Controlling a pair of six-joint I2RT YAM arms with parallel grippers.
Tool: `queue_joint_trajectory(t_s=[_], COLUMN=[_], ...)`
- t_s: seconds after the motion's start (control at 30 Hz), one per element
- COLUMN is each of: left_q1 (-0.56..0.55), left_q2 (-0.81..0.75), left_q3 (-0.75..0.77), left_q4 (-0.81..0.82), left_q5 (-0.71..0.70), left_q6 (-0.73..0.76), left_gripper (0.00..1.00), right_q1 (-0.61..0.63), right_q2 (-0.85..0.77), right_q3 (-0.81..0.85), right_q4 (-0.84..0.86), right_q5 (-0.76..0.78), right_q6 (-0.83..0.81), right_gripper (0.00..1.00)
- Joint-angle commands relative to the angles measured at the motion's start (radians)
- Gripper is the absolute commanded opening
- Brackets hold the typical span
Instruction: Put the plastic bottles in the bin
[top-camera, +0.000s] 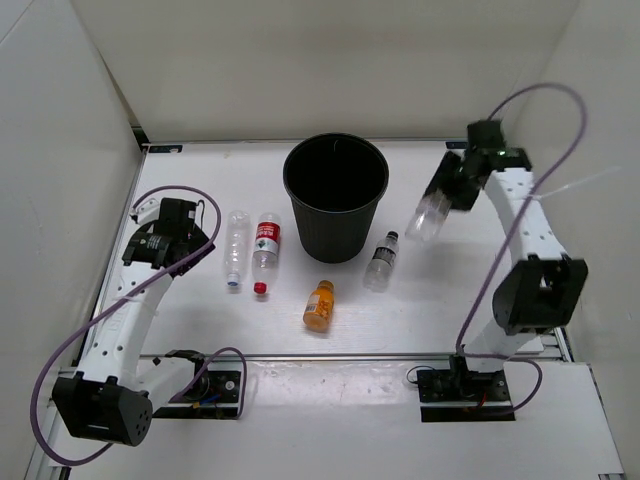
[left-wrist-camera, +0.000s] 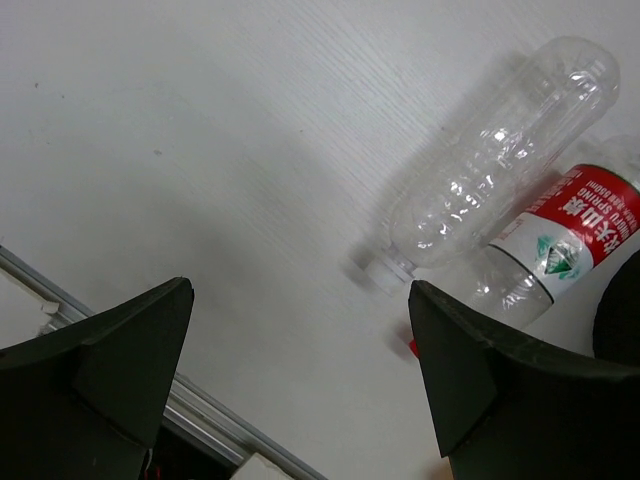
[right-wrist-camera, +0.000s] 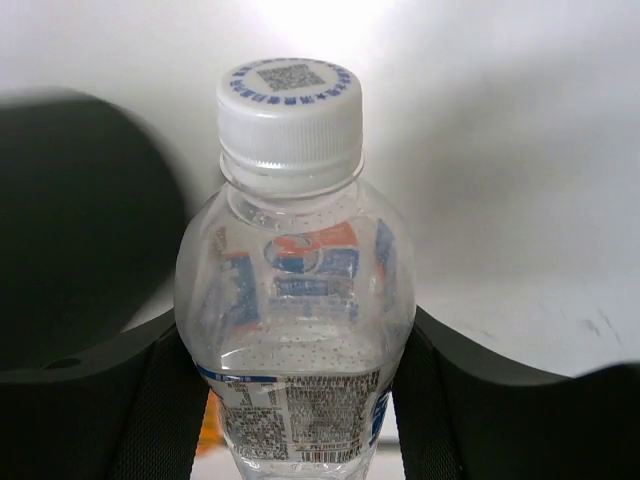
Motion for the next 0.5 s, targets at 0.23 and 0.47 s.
queue_joint_trajectory(t_s=[0.23,0.47], left_q1=[0.005,0.005], left_q2=[-0.017,-0.017], left_q3=[-0.109,-0.128], left_q4=[0.075,0.098], left_q5=[0.050,0.082], left_q6=[-0.015,-0.035], left_gripper=[1.00,1.00], right_q1=[0.089,0.258], right_q2=[-0.003,0.109], right_q3=[0.729,0.822], right_q4=[0.075,0.128], right_q5=[-0.211,-0.326], right_q6=[0.113,0.093], right_gripper=[0.50,0.73])
